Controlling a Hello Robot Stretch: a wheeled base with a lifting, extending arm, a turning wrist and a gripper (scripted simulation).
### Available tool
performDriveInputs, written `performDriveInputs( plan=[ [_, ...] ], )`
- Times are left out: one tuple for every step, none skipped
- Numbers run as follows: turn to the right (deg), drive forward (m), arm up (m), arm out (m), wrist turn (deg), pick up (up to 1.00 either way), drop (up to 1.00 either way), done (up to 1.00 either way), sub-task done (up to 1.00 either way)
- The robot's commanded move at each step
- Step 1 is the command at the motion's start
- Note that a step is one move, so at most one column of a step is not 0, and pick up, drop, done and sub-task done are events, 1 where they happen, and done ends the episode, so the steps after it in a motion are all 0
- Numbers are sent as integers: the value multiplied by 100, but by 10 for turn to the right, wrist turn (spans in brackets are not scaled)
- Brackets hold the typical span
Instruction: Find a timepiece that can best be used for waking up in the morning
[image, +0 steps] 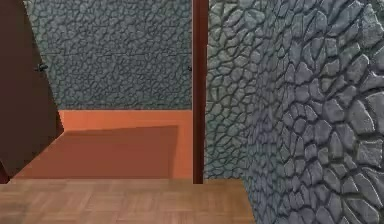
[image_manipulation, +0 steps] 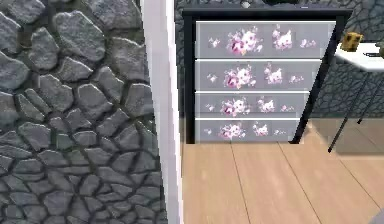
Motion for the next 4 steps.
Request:
performDriveInputs(
  plan=[
    [-240,0,0,0,0,0,0,0,0],
    [0,100,0,0,0,0,0,0,0],
    [-30,0,0,0,0,0,0,0,0],
    [0,100,0,0,0,0,0,0,0]
  ],
)
